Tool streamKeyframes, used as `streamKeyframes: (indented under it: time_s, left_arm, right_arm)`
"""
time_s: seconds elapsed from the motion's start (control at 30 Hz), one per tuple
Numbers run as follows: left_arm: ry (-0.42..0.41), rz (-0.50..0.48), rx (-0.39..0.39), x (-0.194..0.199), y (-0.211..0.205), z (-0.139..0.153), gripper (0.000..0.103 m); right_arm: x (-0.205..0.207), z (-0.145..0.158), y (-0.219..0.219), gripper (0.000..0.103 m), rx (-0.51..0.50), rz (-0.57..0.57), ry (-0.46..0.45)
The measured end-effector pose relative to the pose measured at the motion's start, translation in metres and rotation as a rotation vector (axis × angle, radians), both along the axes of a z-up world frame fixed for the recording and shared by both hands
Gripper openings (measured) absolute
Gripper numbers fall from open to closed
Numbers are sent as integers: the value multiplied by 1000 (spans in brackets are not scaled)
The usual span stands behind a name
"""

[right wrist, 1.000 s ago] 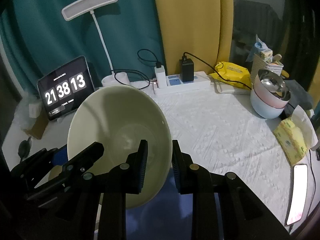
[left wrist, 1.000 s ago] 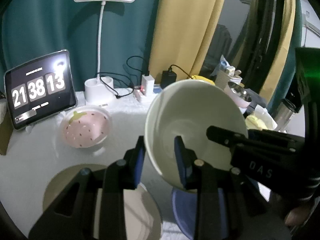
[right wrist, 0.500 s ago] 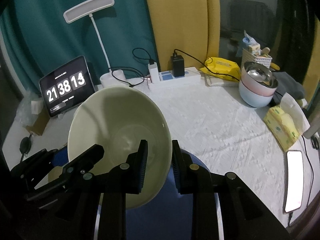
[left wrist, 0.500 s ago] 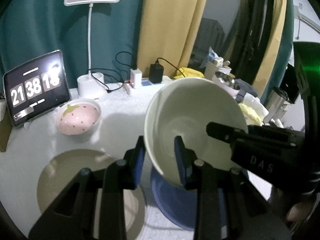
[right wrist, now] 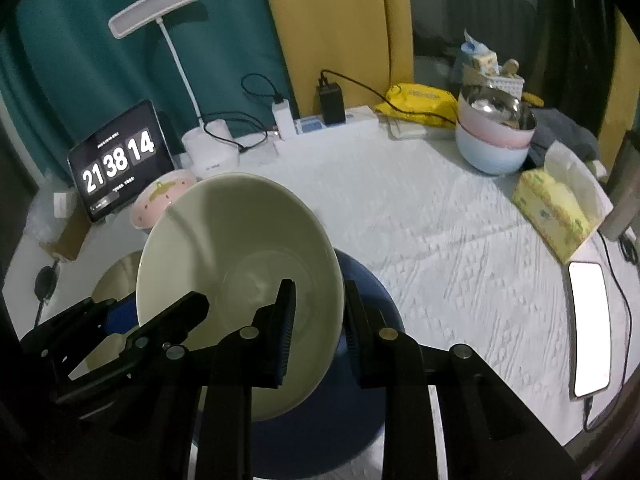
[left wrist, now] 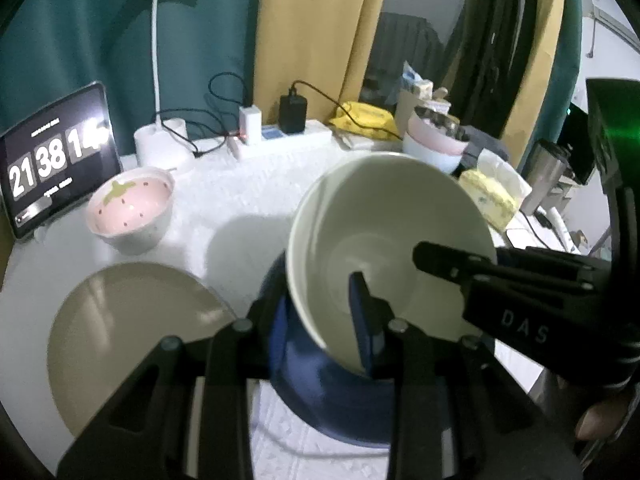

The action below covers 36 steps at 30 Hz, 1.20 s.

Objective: Organize plates and bowls

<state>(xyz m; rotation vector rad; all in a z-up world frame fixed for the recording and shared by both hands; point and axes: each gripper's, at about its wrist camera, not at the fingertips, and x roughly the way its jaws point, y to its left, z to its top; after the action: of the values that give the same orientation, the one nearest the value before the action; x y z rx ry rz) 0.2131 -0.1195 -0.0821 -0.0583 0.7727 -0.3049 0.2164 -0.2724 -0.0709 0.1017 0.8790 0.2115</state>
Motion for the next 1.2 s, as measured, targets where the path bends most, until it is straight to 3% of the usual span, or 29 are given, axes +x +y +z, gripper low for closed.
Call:
streamKeyframes:
  time_s: [0.4,1.0,1.2]
  left_arm:
    - [71,-4,22,-6,-12,-25,30]
    - [67,0,45,-7,-11,-23,32]
    - [39,8,35,-10,-6,-14,32]
  right_arm:
    - [-9,-25,-4,25,-28,-5,50]
    - [-7,-31,1,26,-90,18,59]
    - [-11,-18,-2,27,-97,0,15]
